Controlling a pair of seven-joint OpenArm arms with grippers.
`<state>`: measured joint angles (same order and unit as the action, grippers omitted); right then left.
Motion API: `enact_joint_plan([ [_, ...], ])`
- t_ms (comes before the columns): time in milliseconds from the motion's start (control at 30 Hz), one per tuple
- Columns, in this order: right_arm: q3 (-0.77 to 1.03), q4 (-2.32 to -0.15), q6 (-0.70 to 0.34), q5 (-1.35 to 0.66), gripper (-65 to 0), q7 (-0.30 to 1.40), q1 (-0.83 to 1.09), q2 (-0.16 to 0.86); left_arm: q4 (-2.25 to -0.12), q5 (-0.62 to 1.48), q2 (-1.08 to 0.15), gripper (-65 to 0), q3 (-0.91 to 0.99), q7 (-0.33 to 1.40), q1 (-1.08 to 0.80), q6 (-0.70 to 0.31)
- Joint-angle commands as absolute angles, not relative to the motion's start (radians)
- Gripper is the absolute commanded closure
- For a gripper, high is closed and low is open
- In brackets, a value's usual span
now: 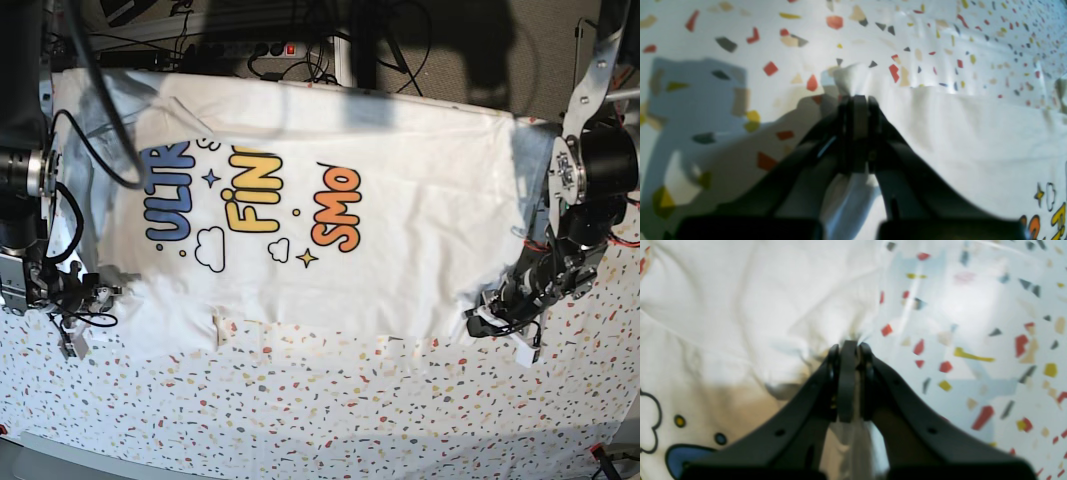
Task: Fold the T-shirt properly
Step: 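Lift the hem and fold it over toward the collar with both grippers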
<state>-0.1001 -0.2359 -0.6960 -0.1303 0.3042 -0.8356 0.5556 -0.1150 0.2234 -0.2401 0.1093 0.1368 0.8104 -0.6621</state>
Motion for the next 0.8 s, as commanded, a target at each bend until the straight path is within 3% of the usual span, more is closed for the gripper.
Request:
enact_joint_plan([
  [0,-0.099,-0.261,-0.698,-0.139,0.0,0.287,-0.86,0.59,-0.127,0.257,-0.25,0.0,0.11,0.112,0.847,-0.683],
  [367,-0.099,-0.603,-0.698,-0.326,0.0,0.305,-0.618,0.67,-0.149,0.2,-0.244,0.0,0.11,0.036,0.848,-0.681],
  [467,-0.098,-0.745,-0.698,-0.409,0.0,0.352,-0.559,0.671,-0.176,0.138,-0.244,0.0,0.11,-0.01,0.848,-0.607],
  [767,-0.097,-0.969,-0.698,-0.45,0.0,0.462,-0.529,0.678,-0.279,0.122,-0.253,0.0,0.11,-0.019,0.838,-0.577],
])
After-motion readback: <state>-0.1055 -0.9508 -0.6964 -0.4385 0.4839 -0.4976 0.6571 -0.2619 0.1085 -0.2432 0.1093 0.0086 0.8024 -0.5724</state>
